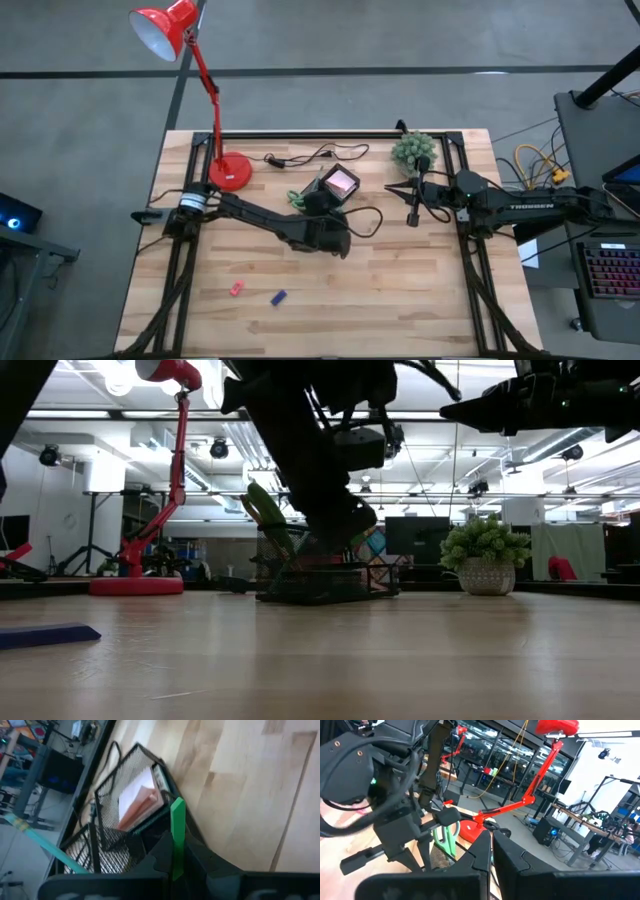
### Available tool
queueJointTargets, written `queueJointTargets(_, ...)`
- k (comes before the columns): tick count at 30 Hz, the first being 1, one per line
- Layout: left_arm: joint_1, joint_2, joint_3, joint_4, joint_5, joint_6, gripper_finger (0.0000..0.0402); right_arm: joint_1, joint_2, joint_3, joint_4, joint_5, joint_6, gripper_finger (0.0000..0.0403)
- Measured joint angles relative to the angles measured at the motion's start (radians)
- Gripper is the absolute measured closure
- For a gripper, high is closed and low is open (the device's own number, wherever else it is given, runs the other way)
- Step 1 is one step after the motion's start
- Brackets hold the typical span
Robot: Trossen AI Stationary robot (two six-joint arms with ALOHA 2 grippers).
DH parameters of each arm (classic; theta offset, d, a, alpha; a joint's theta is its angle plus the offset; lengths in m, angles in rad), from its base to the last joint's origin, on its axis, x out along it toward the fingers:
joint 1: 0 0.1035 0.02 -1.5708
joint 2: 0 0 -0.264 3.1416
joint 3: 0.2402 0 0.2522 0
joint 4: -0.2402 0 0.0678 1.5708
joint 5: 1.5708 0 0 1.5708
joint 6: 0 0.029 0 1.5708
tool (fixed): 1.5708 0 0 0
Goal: Pick and place office supplies into organizer
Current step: Put the green eraser into the black desk organizer
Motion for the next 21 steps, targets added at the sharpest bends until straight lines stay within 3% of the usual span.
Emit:
queueJointTargets(10, 0.028, 0.000, -0.003, -0.108, 0.114, -0.087, 0.0398, 0.000, 0.000, 0.000, 0.000, 0.000, 0.000, 0.0394)
queueJointTargets(21, 0.042, -0.001, -0.002, -0.154, 0.148, -0.131, 0.0392, 0.000, 0.000, 0.000, 0.000, 0.000, 0.000, 0.0394)
